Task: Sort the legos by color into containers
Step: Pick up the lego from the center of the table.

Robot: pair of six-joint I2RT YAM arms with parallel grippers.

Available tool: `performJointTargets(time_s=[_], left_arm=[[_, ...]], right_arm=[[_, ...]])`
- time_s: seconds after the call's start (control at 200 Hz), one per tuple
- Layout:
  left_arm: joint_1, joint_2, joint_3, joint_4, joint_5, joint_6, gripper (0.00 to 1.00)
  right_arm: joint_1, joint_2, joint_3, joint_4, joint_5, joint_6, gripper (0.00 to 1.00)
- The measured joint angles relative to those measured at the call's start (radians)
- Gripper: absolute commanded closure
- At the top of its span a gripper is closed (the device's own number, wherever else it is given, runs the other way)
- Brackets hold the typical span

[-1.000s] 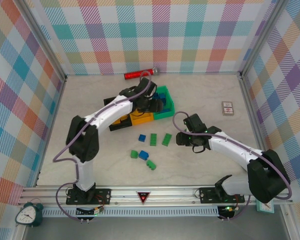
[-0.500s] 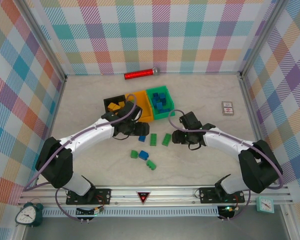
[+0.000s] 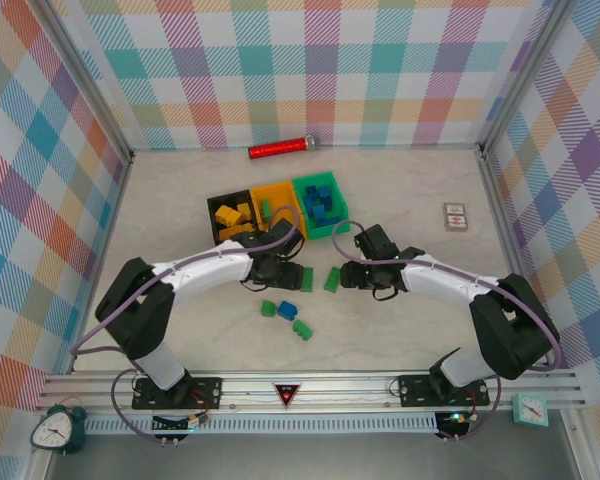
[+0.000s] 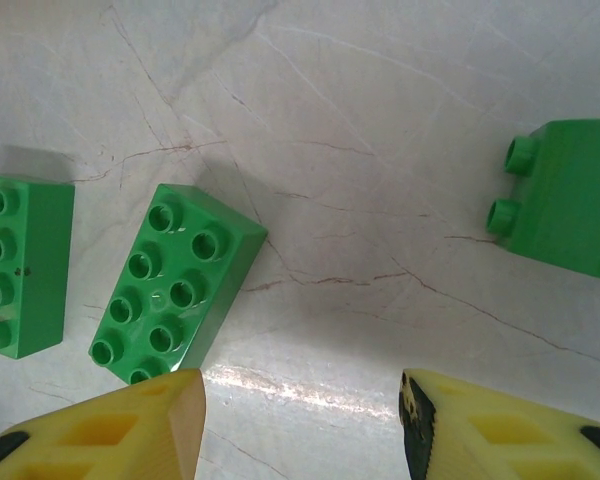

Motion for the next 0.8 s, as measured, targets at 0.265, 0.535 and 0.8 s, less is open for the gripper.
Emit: performJointTargets(time_s=[0.265, 0.535, 0.8], left_arm=[[0.0, 0.163, 0.114, -0.044, -0.039, -0.007, 0.39], [0.0, 0.198, 0.114, -0.067, -0.042, -0.018, 0.55], [0.0, 0.197, 0.114, -0.069, -0.041, -0.017, 0.65]], right_arm=[[0.005, -0.007, 0.0, 0.0, 0.008, 0.0, 0.45], [0.005, -0.039, 0.0, 0.0, 0.026, 0.0, 0.45], [0.005, -0.039, -0.001, 0.0, 0.027, 0.0, 0.46]])
